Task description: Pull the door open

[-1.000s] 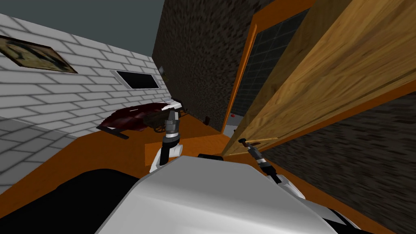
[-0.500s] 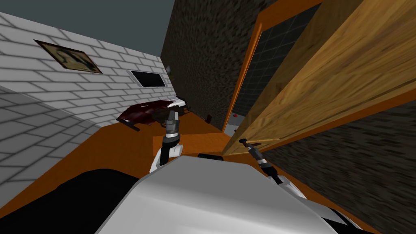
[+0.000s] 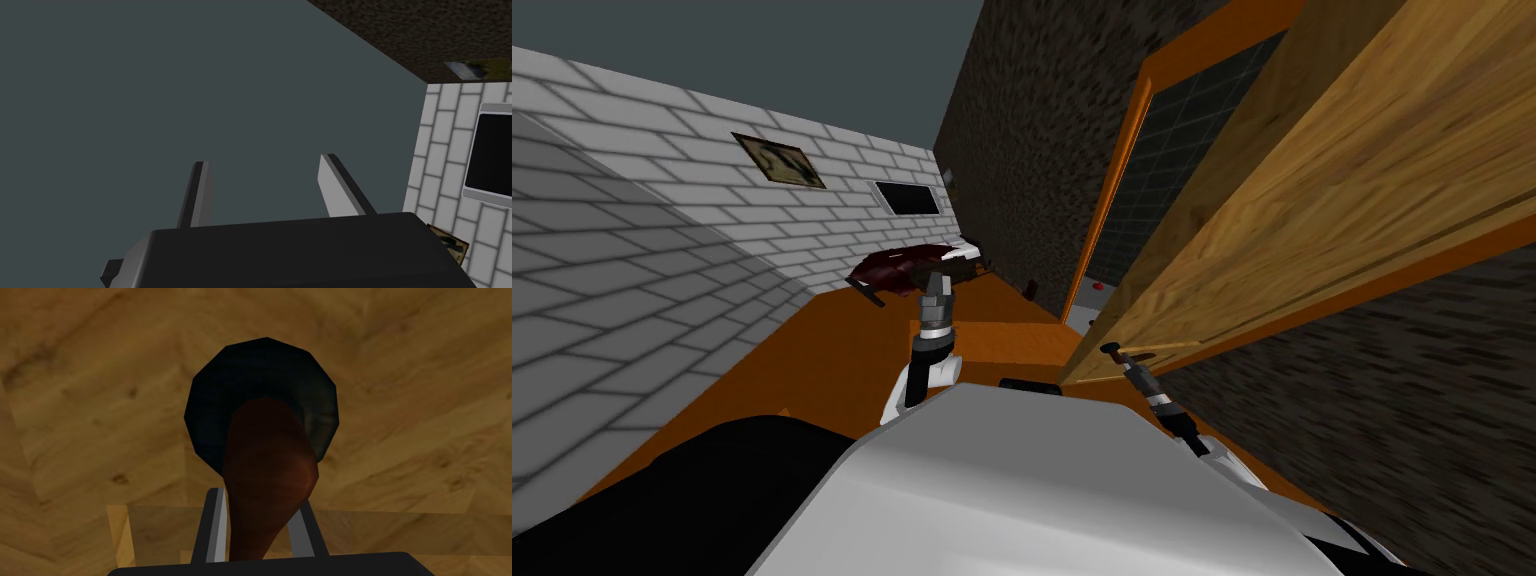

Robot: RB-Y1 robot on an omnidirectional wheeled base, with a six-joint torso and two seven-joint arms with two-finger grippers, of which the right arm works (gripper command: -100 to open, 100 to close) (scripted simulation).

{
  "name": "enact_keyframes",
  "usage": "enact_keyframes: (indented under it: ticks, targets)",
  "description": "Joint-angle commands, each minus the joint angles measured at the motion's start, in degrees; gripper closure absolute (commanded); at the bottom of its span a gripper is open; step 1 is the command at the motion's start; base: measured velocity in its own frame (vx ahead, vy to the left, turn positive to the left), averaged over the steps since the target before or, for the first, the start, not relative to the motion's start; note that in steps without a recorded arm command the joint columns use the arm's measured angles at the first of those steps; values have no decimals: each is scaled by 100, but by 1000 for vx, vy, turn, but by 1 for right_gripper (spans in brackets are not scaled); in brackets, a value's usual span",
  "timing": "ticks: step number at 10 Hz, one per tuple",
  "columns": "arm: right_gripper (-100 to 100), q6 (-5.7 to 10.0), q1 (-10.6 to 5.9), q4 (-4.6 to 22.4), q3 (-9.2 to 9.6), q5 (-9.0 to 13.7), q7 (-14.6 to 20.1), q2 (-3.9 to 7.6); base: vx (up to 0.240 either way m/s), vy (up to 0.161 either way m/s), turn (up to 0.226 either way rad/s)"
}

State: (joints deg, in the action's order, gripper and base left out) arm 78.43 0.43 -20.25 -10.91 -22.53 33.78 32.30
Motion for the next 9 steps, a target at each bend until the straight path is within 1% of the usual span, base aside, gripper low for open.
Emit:
enact_keyframes:
  ticks: [1,4,5,6,9]
  targets:
    - [100,54,5,30,-37,-8,-9,33,-204,-101,166]
    - [100,103,3,69,-67,-31,-11,46,-182,-72,123]
    - [100,109,-20,110,-48,-36,-14,30,-70,-40,27]
    - [100,118,-15,123,-57,-53,-11,25,-151,-62,173]
    - [100,158,-24,163,-87,-77,-15,36,-210,-95,178]
